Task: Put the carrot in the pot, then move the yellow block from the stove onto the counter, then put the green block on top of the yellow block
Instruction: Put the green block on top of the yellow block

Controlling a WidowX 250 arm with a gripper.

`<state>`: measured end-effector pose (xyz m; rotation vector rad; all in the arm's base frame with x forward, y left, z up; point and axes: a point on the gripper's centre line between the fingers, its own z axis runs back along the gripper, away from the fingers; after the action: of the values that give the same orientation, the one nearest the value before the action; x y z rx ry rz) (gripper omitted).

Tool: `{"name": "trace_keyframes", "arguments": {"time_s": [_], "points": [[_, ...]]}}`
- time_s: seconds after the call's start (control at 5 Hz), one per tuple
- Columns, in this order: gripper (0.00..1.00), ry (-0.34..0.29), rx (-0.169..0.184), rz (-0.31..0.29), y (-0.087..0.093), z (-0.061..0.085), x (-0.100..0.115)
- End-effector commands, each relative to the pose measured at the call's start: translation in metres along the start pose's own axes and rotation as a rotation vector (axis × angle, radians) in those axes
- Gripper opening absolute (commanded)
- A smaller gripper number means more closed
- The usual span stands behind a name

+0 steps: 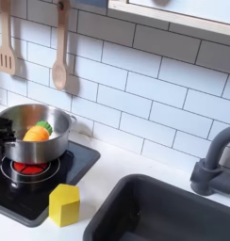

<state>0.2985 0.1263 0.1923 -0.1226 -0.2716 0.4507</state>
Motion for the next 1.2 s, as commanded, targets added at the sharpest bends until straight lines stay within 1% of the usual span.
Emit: {"name": "trace_keyframes", "arguments": {"time_s": [0.0, 0.2, 0.4, 0.8, 1.0], "points": [[0.00, 0.002, -0.037, -0.039, -0.017, 0.009, -0.008], [0.00, -0.002, -0.054, -0.059, -0.025, 0.015, -0.011], [0.00, 0.004, -0.074, -0.081, -0.037, 0.019, -0.015], [0.00, 0.012, -0.108, -0.159, -0.067, 0.024, -0.026], [0.00, 0.012, -0.119, -0.191, -0.078, 0.025, -0.032]]}}
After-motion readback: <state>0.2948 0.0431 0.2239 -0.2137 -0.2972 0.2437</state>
